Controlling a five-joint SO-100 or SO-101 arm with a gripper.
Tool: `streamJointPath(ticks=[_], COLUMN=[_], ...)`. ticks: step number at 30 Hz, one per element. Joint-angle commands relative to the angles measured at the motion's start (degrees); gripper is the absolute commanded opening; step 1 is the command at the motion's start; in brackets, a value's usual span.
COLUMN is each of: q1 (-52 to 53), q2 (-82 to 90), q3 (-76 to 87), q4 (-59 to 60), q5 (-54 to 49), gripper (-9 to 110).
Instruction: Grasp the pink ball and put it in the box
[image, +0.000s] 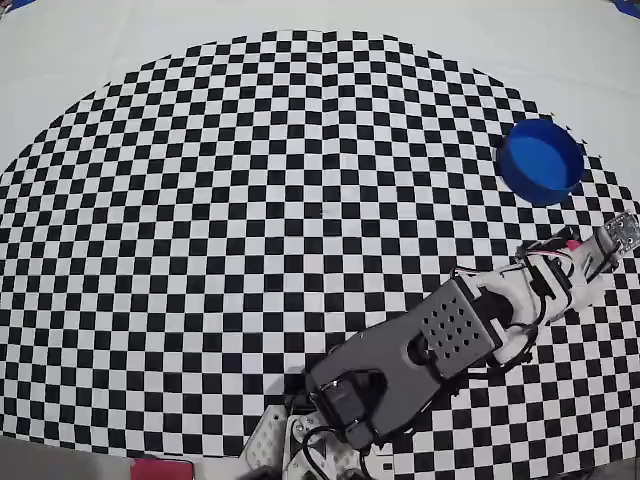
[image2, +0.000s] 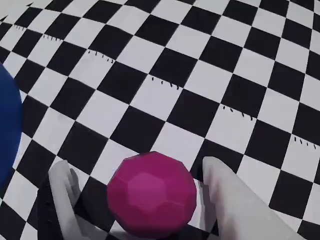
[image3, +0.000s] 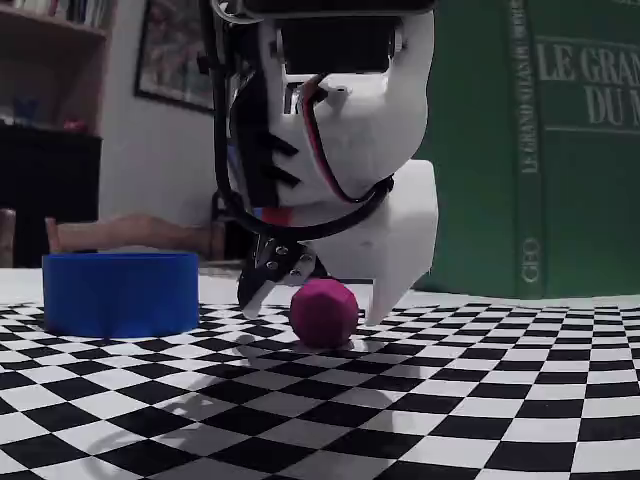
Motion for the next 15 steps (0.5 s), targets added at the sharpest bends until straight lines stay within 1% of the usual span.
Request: streamJointPath(ticks=[1, 15], q1=[-0.1, 1.3], q2=[0.4, 0.0], q3=[-1.8, -1.8], q4=[0.1, -0.1], q5=[0.4, -0.3], gripper=[30, 30])
